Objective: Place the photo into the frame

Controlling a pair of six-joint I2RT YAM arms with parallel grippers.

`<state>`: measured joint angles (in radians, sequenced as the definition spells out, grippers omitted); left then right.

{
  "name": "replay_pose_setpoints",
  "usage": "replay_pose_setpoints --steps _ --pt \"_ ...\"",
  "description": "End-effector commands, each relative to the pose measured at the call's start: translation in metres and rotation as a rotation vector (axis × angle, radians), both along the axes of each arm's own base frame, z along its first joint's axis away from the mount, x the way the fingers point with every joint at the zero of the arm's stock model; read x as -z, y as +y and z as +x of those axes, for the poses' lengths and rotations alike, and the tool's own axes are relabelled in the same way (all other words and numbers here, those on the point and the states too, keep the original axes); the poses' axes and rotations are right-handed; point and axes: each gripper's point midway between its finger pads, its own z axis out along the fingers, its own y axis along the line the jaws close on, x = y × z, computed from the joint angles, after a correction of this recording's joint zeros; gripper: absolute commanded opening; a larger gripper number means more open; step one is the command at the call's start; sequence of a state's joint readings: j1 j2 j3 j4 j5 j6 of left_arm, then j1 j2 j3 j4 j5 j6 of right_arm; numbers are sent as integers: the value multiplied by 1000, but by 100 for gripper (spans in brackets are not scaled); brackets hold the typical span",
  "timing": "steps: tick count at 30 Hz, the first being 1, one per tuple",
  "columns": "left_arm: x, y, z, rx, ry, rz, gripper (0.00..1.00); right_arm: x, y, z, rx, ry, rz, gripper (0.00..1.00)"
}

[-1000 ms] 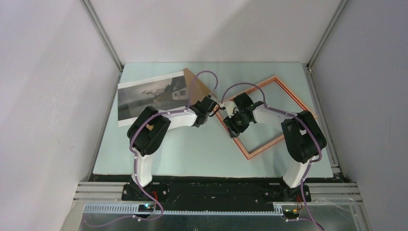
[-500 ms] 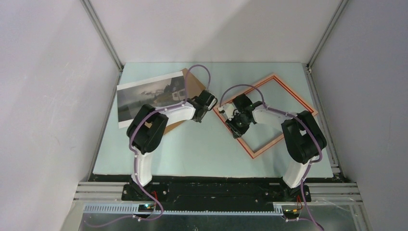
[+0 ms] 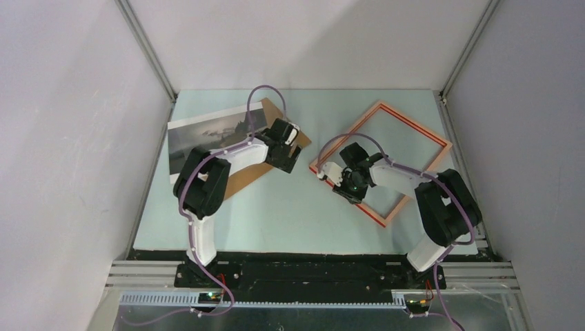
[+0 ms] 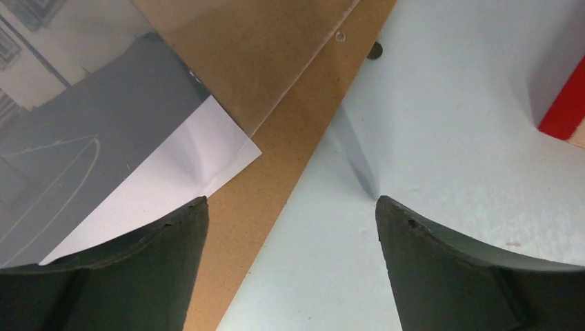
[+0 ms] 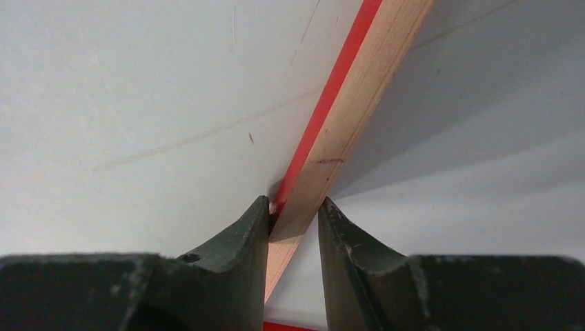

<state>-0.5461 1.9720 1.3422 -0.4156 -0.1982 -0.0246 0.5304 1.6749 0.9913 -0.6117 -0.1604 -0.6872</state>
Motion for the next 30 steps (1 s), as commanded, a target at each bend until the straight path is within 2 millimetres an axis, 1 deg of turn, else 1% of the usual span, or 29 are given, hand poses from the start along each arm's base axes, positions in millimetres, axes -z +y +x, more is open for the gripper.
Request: replay_pose_setpoints --steps 1,2,3,4,5,6,7,8,9,12,15,18,20,23,27,30 --pt "-28 -2 -6 47 12 -119 97 19 -49 -24 -187 5 -209 0" --pt "-29 1 -7 56 12 -117 99 16 -52 -23 -217 -16 -221 0" --pt "-37 5 -5 71 -5 -118 99 17 -54 -26 -237 -16 -230 0" --pt "-37 8 -7 78 -6 -112 99 15 -55 -26 -267 -31 -235 0" --pt "-44 13 -6 86 -24 -107 100 16 -59 -29 -286 -32 -254 0" --pt "-44 16 -9 90 -20 -101 100 13 -63 -27 -315 -50 -278 0" --pt "-50 19 -8 96 -34 -104 100 15 -66 -31 -334 -47 -295 0" --pt "-50 22 -10 96 -29 -104 100 16 -69 -33 -368 -60 -315 0" --pt "-55 26 -10 92 -38 -114 100 16 -71 -34 -383 -64 -323 0" --pt "-61 34 -12 79 -36 -126 100 19 -74 -40 -456 -95 -363 0" --pt "-69 45 -11 55 -46 -129 100 21 -73 -43 -515 -126 -389 0" --pt "-74 49 -12 57 -39 -153 100 21 -64 -47 -567 -155 -390 0" --pt "-80 55 -12 45 -47 -162 100 21 -58 -47 -590 -171 -383 0" --pt "-82 63 -15 25 -41 -158 100 24 -55 -47 -607 -171 -389 0" --pt "-88 81 -19 -22 -44 -145 100 25 -56 -50 -597 -155 -382 0" --pt "-92 103 -17 -91 -45 -147 100 22 -55 -50 -593 -180 -373 0"
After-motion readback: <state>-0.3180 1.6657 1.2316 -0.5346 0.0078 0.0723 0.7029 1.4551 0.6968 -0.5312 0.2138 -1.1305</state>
